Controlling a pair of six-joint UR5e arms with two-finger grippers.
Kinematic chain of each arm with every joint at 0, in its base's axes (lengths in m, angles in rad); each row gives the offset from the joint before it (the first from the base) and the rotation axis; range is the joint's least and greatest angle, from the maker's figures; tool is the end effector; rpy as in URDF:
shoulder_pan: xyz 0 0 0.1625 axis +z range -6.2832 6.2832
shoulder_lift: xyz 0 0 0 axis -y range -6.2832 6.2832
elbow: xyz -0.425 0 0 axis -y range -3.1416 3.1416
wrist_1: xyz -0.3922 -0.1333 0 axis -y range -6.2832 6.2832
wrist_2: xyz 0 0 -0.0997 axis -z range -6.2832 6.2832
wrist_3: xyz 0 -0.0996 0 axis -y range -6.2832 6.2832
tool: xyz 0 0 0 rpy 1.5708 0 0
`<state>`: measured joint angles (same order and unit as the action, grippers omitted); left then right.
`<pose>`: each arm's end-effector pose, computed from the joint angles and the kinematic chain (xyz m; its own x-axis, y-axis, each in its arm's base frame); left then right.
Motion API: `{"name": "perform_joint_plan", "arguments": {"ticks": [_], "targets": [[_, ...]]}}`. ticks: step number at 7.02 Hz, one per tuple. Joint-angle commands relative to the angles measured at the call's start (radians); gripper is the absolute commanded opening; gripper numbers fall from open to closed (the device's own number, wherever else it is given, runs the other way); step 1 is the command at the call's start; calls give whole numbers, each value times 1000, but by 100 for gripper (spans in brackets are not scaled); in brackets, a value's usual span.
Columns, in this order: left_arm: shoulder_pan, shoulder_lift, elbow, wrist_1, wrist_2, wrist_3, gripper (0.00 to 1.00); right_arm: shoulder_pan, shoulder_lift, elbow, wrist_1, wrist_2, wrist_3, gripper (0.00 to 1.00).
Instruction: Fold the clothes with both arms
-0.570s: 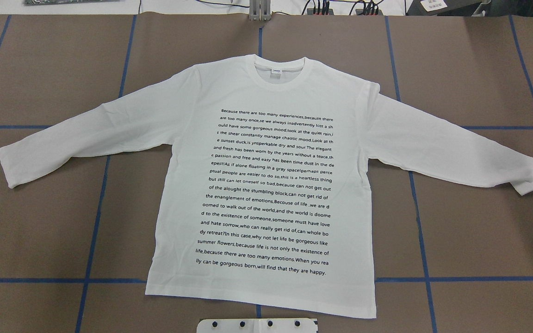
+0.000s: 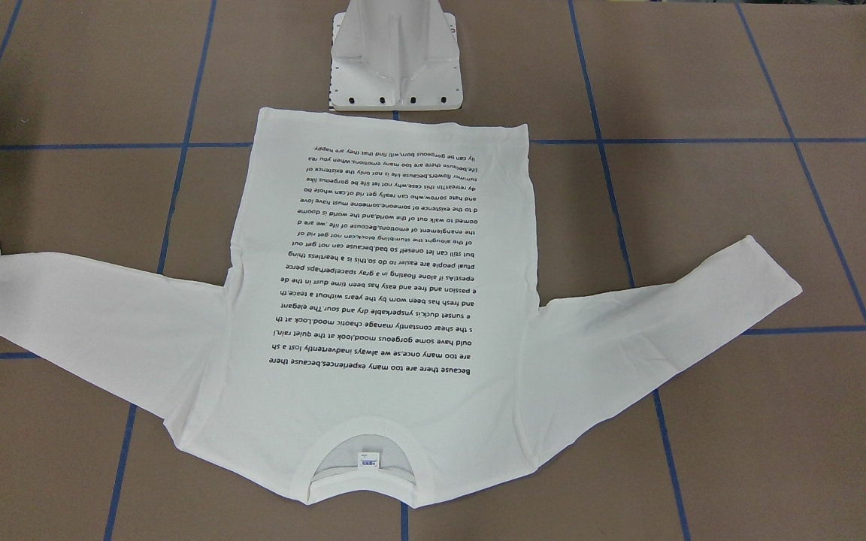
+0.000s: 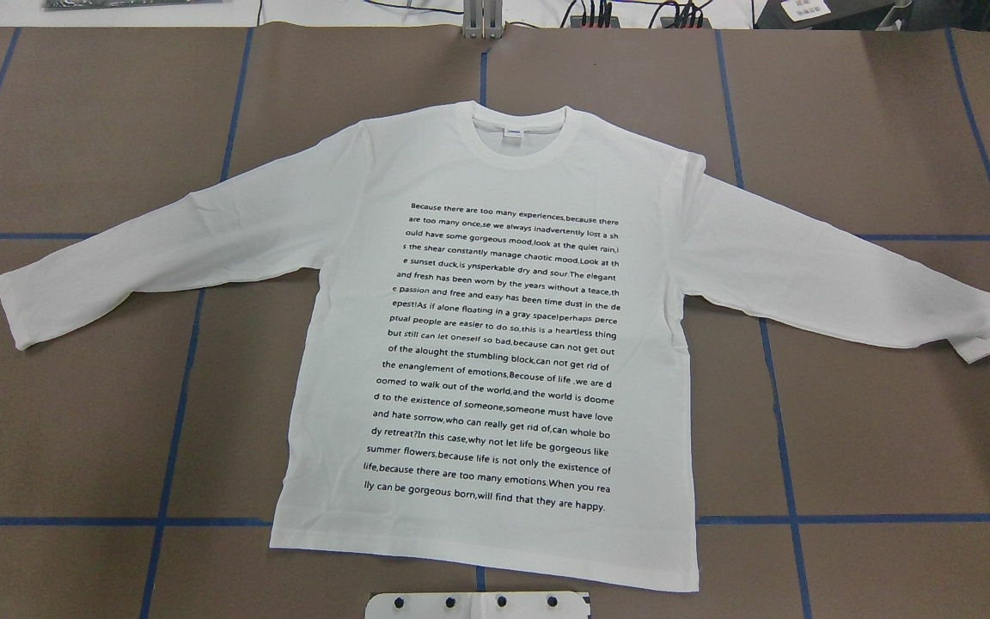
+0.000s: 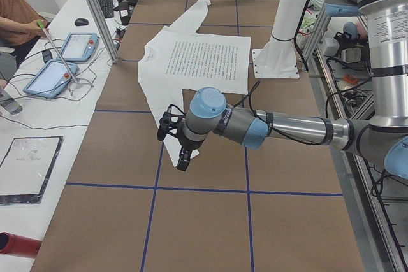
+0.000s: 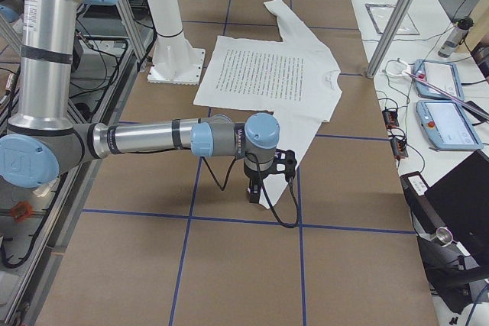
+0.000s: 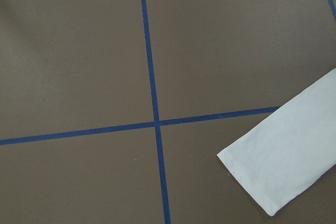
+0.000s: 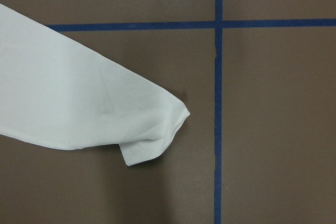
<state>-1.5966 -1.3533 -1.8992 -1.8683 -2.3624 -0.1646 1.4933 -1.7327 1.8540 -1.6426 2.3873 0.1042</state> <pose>-0.0732 -0.4156 0.5587 0.6963 0.1104 -0.7092 0.1397 0.9484 0.2848 0.0277 -0.4272 0.5977 0.6843 0.0151 0.7291 0.0062 0.9996 -0.0265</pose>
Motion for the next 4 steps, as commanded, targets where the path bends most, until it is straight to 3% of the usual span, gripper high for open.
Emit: {"name": "perform_joint_plan", "arguments": {"ticks": [1,3,4], "targets": [[3,9,-6,-15,-15,2,100,-17,2,1,19,3,-1,100],[3,10,-11,-37,-15,8,100,-114,22,-80,137,-7,92,100],[3,8,-5,-58,-15,11,100,-122,51,-205,264,-7,110,100]]}}
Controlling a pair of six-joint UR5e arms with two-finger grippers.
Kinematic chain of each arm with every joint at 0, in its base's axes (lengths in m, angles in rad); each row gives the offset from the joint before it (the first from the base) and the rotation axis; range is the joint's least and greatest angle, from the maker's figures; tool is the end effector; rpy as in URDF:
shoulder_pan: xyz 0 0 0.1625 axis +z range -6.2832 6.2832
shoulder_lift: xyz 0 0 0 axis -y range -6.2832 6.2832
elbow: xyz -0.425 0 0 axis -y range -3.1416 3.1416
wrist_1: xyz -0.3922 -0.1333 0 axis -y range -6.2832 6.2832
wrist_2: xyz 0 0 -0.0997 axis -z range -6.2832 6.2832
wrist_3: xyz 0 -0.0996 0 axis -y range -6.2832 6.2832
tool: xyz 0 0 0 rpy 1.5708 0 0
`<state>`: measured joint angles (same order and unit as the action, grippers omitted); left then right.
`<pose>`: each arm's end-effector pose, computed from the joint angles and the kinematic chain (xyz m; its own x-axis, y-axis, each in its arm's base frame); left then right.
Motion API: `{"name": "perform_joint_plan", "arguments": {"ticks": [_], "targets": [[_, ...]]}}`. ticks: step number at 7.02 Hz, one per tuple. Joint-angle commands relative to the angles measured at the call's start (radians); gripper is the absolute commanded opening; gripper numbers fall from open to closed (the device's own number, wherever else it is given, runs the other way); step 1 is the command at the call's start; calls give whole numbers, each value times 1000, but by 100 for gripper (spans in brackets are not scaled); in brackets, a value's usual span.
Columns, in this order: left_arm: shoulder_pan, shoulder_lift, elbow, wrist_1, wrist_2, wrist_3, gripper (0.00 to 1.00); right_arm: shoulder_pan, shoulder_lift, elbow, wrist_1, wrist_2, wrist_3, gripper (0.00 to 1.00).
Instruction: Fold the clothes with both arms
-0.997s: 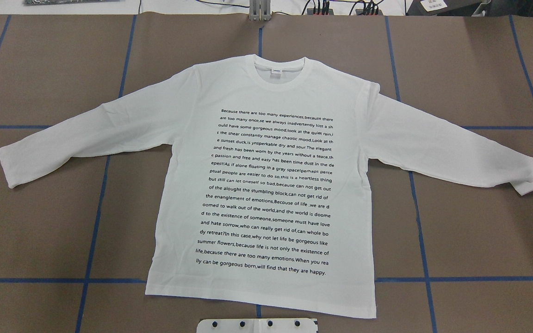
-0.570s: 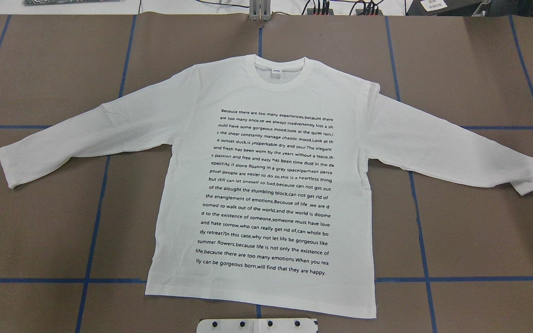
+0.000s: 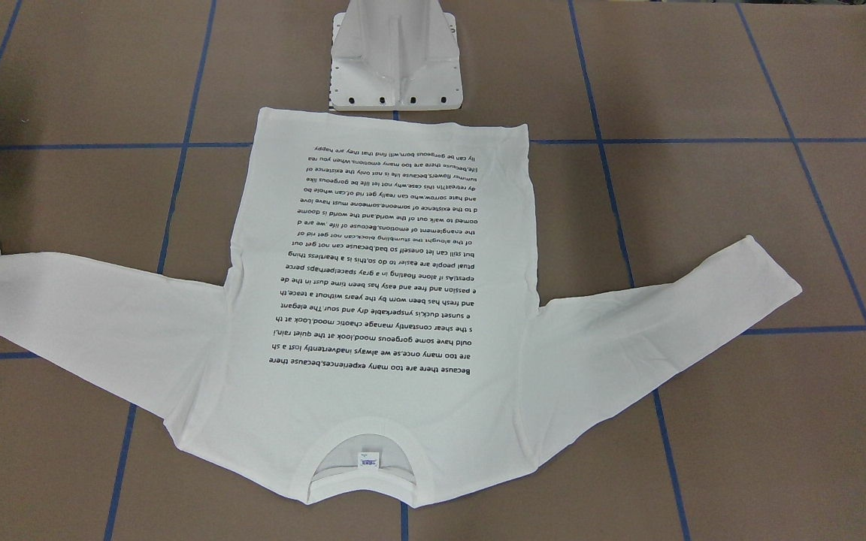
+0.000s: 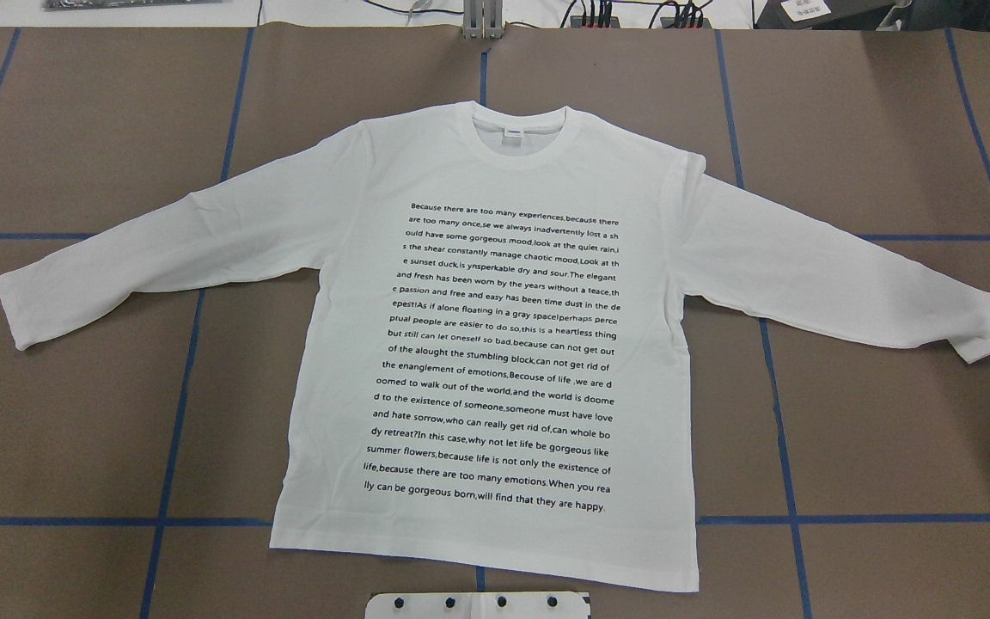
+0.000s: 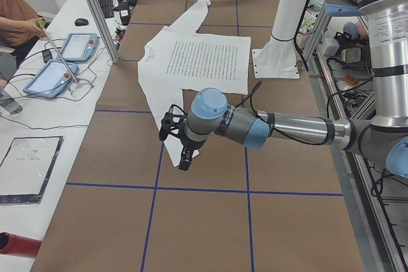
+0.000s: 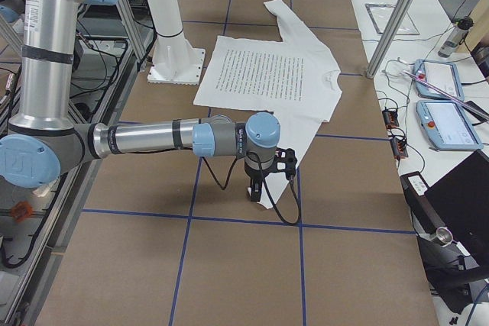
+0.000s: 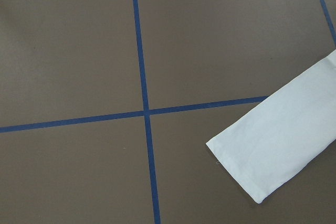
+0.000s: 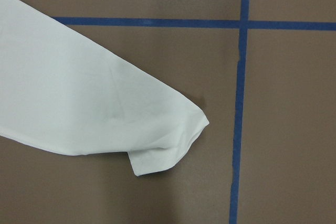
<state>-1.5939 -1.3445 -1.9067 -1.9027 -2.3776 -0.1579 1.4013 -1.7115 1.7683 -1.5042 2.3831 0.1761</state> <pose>-0.0709 -0.4125 0.5535 0.6868 0.1467 -0.7119 0.1305 0.9386 0.3193 -0.0140 -0.4433 0.6168 0.6820 -0.0296 0.7308 0.0487 0.9988 -0.0050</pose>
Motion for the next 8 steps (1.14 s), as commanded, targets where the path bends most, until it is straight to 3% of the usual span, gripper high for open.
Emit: {"name": "perform_joint_plan", "arguments": {"ticks": [1,3,6,7,8], "targets": [[0,-1,0,-38,0,5,100,-45,61,-244,256,-4,52,99],[0,1,-3,-39,-2,5,100,-100,143,-358,300,-5,185,98],[2,1,-5,-39,-3,3,100,-148,179,-409,300,-7,187,90],[0,1,-5,-39,-23,3,100,-148,179,-426,299,-7,187,64],[0,1,-5,-39,-32,5,100,-148,179,-428,299,-5,195,1]]}}
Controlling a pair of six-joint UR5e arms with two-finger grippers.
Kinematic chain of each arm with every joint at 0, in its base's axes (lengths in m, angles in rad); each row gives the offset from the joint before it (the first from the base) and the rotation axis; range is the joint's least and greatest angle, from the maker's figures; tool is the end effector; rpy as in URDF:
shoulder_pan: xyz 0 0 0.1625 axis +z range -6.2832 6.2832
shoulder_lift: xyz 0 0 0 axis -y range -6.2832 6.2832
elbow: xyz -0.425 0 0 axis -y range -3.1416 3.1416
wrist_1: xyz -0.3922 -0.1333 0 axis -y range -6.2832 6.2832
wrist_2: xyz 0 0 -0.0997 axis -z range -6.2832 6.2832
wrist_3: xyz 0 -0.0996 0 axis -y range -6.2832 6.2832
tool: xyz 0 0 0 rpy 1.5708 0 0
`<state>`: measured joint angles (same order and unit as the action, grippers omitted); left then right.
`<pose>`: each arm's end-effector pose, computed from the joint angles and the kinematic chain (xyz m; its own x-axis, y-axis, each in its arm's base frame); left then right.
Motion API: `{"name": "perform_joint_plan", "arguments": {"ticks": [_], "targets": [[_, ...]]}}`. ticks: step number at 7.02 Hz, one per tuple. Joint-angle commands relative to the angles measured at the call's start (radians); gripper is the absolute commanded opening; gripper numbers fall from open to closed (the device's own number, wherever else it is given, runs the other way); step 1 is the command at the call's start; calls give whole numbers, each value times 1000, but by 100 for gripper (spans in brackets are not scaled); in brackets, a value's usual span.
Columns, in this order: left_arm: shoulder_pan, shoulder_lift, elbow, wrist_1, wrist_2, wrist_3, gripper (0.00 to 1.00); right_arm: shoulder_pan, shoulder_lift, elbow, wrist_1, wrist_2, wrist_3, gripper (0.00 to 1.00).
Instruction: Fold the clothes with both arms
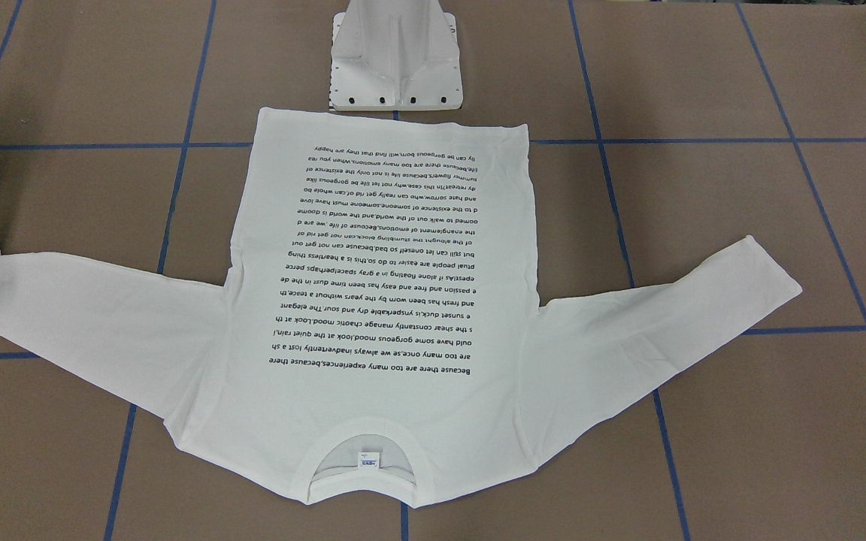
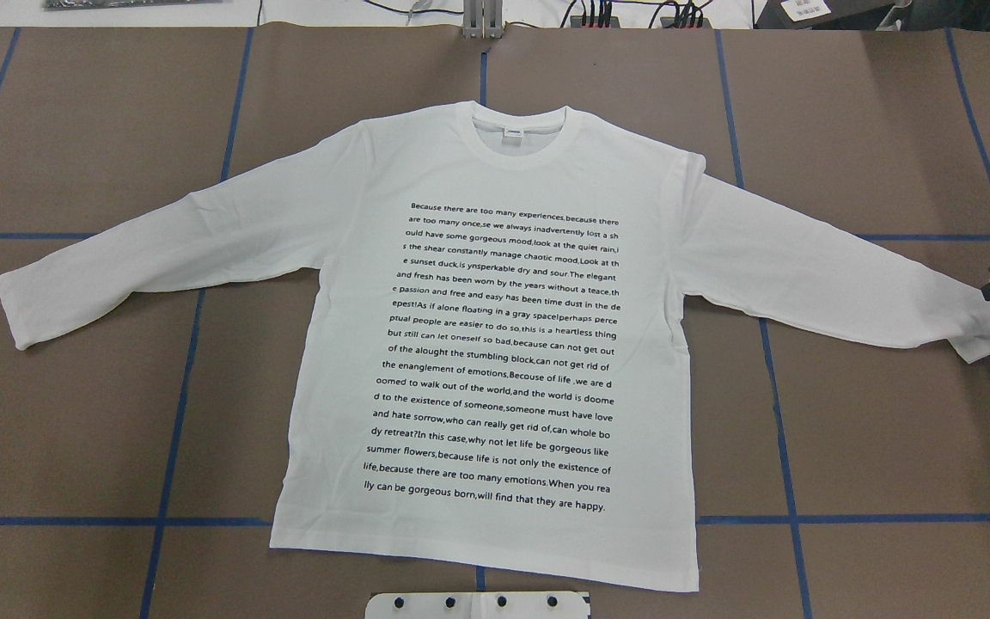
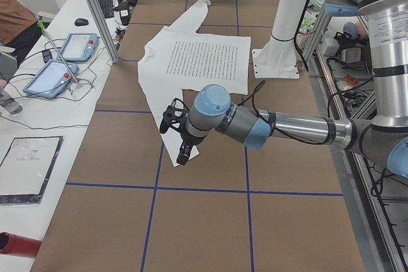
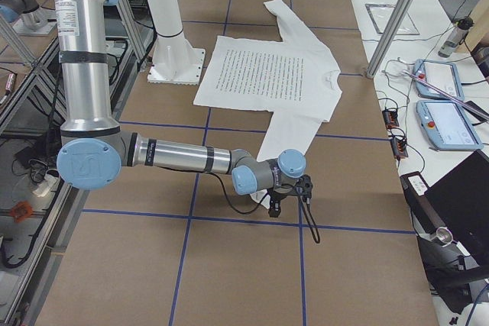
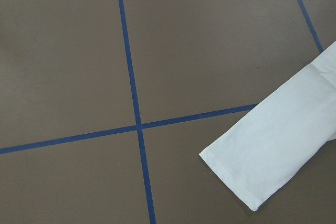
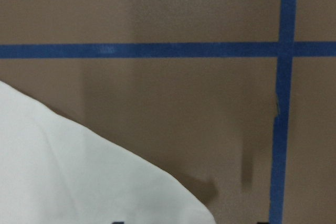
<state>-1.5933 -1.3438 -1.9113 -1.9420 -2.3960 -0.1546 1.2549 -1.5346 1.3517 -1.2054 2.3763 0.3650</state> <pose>-0.0694 -0.4123 0.5455 0.6747 0.1869 -0.7141 0.1253 0.9244 0.3603 -0.1005 -0.5054 0.7083 0.6862 0.0164 0.7273 0.0649 0.9944 -0.0836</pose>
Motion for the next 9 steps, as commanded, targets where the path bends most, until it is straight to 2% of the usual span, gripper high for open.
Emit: {"name": "perform_joint_plan", "arguments": {"ticks": [1,3,4,6,7,8,9], "targets": [[-1,0,-2,2,-17,1,100,-2,2,-10,0,3,20,0],[-1,0,-5,2,-18,1,100,3,-12,32,0,18,29,0],[-1,0,-11,2,-18,0,100,6,-27,112,-17,35,51,0],[-1,2,-12,9,-25,0,100,-6,-12,290,-115,76,269,0],[-1,3,-11,2,-41,0,100,-49,64,349,-161,131,434,0],[-1,5,-11,3,-43,-2,100,-125,199,356,-187,123,715,0],[-2,5,-11,2,-43,-2,100,-216,334,351,-187,62,925,0]]}}
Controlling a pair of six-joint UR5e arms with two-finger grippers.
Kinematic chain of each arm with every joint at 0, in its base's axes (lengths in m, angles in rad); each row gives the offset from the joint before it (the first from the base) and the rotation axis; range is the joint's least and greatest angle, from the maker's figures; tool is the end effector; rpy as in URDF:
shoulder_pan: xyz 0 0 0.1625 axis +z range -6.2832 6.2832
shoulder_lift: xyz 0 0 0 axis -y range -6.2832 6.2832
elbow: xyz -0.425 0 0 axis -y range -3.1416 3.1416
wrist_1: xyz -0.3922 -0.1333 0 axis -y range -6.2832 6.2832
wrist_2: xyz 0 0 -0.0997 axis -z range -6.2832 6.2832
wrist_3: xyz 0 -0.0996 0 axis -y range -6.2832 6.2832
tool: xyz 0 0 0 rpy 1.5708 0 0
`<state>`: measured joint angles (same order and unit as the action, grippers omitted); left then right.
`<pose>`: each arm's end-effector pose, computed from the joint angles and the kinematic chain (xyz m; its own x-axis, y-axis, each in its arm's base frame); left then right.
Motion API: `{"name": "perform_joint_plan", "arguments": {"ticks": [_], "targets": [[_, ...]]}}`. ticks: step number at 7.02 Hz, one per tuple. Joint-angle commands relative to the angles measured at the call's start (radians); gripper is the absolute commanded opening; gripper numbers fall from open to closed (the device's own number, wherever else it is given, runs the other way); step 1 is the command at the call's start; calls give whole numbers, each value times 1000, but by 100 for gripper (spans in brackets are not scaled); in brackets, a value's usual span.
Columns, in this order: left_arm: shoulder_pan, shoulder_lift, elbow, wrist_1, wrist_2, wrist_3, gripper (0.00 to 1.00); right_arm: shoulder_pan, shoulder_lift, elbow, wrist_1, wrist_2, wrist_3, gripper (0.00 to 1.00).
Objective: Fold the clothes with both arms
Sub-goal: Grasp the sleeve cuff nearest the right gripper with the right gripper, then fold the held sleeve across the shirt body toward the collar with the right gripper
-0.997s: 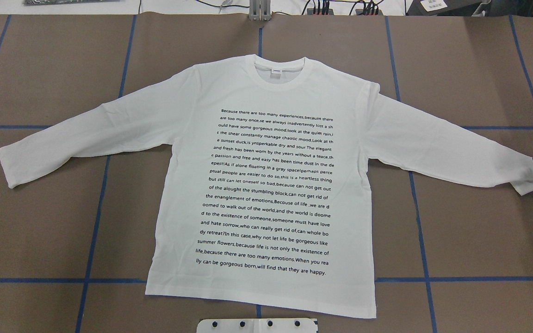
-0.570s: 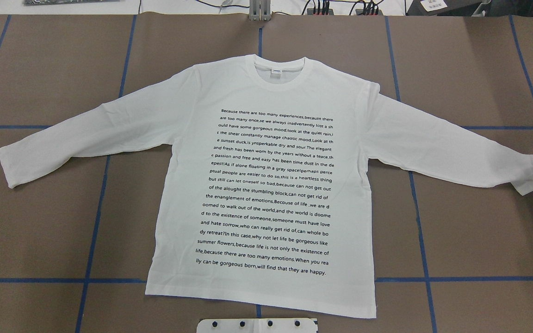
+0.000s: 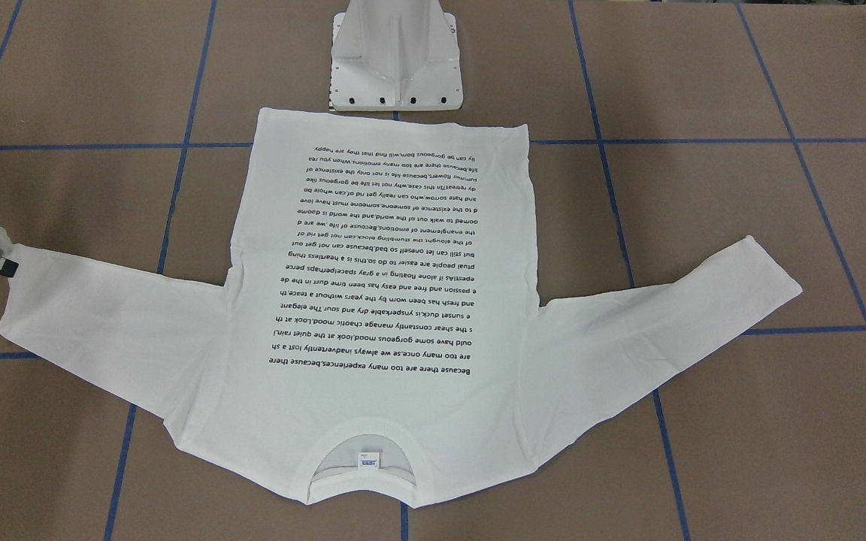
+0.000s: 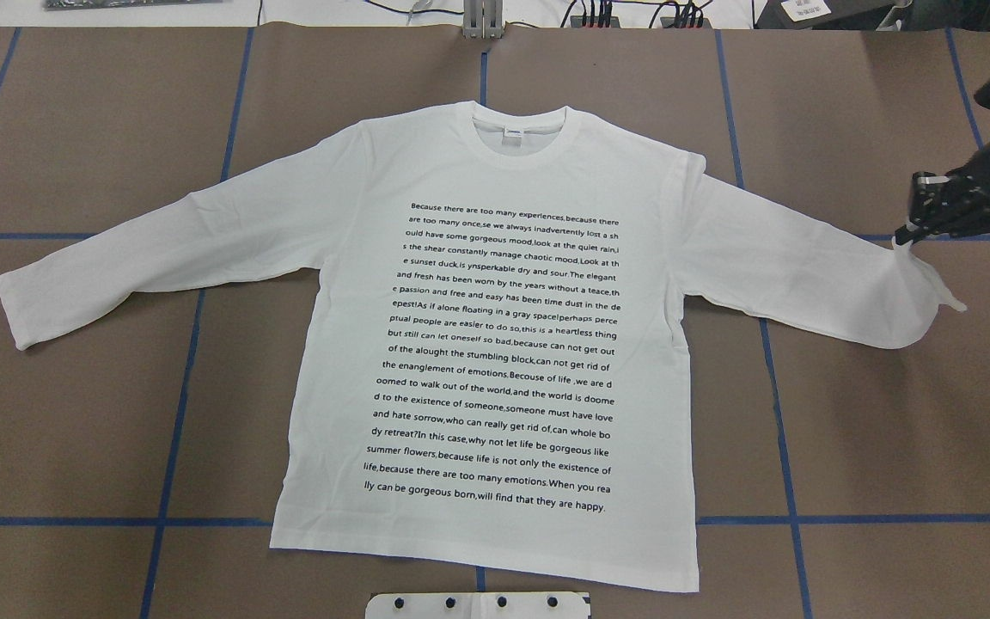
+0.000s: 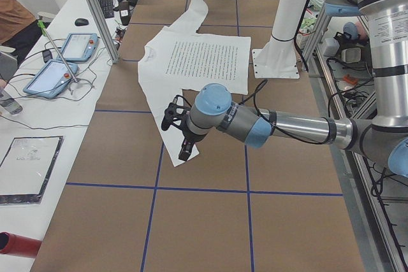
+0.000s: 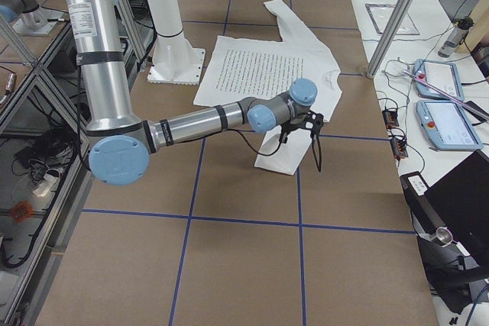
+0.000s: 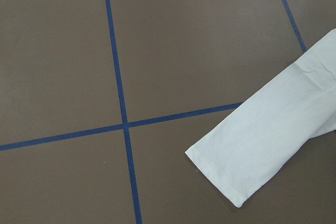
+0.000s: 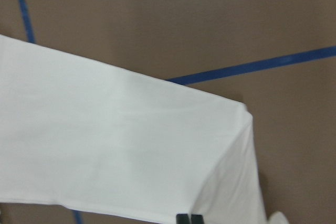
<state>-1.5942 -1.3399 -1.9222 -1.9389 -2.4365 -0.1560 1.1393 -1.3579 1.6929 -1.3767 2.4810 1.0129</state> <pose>-0.0670 -0.4090 0.5393 0.6451 0.2009 -0.7372 0.1224 0.9252 0.3592 -0.1917 -0.5471 0.4514 0.5131 0.3377 0.7891 -0.1403 0.9400 -0.3111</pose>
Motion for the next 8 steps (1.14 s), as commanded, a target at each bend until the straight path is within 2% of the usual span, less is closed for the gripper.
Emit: {"name": "perform_joint_plan", "arguments": {"ticks": [1,2,3,4,5,6,7,8], "targets": [[0,1,2,-2,-1,-1,100,-196,278,-5,-18,-151,478,0],[-1,1,0,0,-4,-1,100,-249,463,-84,-18,-310,645,0],[-1,1,-1,-3,-37,-1,100,-288,655,-219,-13,-364,756,0],[-1,5,-11,-3,-56,1,100,-343,838,-393,-6,-426,807,0],[-1,22,-26,-3,-56,0,100,-419,923,-517,34,-521,834,0],[-1,39,-44,-3,-56,-1,100,-465,960,-636,212,-592,931,0],[-1,45,-63,-3,-59,-1,100,-511,985,-707,285,-676,969,0],[0,60,-63,-5,-59,-1,100,-535,984,-723,294,-695,969,0]]}}
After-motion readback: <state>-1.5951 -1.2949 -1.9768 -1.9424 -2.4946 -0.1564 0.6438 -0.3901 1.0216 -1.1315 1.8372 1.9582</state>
